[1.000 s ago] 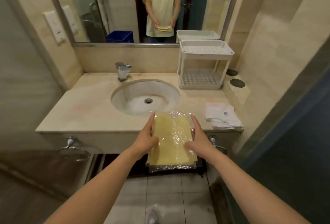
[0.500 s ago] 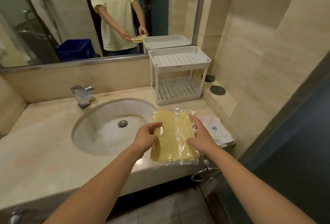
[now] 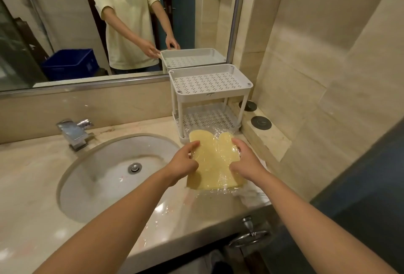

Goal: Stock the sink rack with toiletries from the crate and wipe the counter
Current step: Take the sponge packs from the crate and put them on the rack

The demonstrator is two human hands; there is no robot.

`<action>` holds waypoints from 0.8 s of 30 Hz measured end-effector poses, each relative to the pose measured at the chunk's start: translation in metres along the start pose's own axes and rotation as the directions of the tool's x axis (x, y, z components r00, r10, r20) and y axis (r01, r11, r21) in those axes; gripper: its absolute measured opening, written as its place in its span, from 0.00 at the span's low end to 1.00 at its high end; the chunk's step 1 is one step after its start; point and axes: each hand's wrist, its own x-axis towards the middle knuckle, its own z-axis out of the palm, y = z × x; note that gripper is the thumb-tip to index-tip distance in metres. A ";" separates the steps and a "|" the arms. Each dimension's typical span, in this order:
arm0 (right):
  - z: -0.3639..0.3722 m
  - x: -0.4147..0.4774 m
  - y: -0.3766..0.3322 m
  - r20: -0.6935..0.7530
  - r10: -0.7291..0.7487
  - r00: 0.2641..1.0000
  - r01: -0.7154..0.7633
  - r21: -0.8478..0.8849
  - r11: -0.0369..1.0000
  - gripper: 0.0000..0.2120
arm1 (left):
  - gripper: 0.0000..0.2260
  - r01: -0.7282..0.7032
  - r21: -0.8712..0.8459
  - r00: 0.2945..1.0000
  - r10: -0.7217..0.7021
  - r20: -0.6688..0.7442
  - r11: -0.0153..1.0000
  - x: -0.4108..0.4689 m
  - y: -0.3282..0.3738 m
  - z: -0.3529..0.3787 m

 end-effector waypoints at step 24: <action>-0.034 0.264 0.011 0.133 0.097 0.986 -0.055 -0.287 0.956 0.37 | 0.28 0.105 -0.018 0.952 -0.105 -0.286 0.994 0.243 0.013 0.017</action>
